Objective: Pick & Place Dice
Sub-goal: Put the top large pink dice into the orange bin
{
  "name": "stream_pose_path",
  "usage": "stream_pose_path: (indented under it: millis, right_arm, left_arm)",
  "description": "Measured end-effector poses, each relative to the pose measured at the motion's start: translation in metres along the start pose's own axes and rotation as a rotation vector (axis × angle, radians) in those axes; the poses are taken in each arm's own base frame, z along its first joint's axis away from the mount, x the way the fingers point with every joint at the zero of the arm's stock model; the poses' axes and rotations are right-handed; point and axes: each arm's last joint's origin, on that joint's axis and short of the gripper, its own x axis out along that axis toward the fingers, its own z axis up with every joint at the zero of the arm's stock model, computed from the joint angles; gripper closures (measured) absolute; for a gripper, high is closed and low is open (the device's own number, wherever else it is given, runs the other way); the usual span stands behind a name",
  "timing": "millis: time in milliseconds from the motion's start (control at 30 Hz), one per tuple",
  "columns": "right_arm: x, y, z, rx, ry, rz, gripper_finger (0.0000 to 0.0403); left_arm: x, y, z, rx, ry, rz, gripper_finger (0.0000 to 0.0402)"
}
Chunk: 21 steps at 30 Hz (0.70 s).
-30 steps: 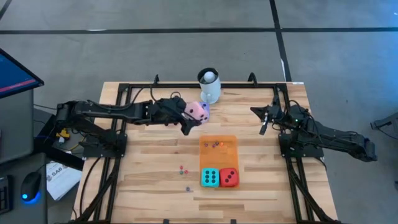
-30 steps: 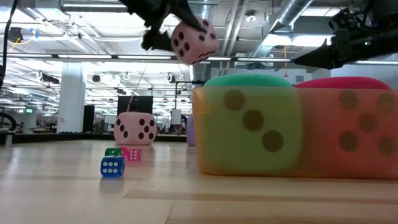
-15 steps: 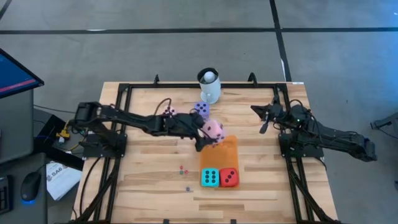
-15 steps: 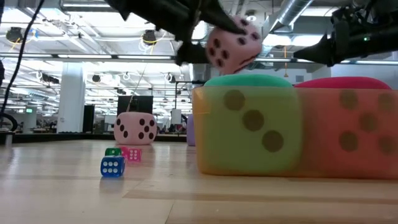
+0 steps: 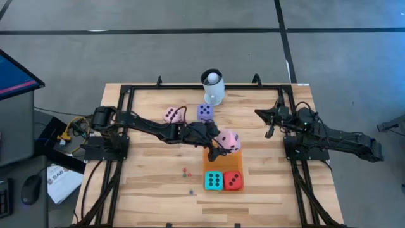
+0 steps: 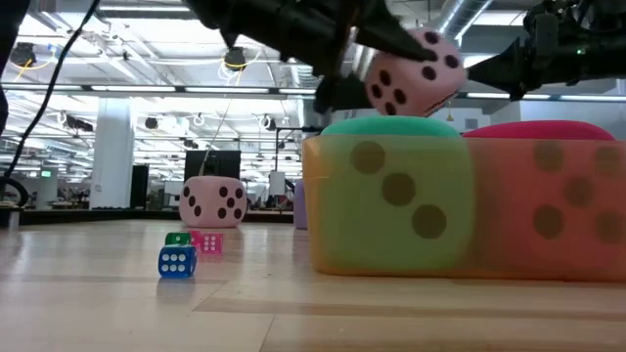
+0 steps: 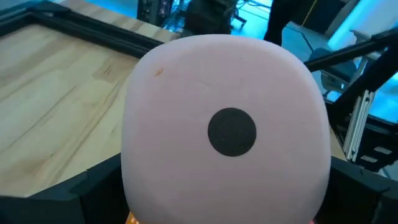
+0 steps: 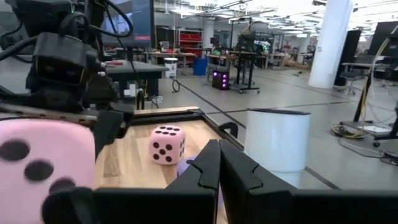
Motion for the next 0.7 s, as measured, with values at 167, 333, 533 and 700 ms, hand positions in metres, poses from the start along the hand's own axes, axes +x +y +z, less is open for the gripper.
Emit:
stream_pose_path:
  millis: [167, 333, 533, 700]
  right_arm:
    - [0.0, 0.003, 0.0, -0.003, 0.004, 0.024, 0.0403]
    - [0.0, 0.006, 0.004, 0.0, 0.022, 0.068, 0.0403]
    - [0.006, 0.012, 0.007, 0.001, 0.063, 0.137, 0.0403]
    - [0.02, 0.019, 0.011, -0.011, 0.153, 0.223, 0.0403]
  left_arm:
    - [0.018, -0.001, -0.006, 0.029, 0.13, 0.039, 0.0022]
    - [0.034, 0.0, -0.015, 0.056, 0.24, 0.069, 0.0022]
    - [0.033, -0.009, -0.02, 0.128, 0.286, 0.045, 0.0022]
    - [0.032, -0.018, -0.022, 0.167, 0.292, 0.024, 0.0022]
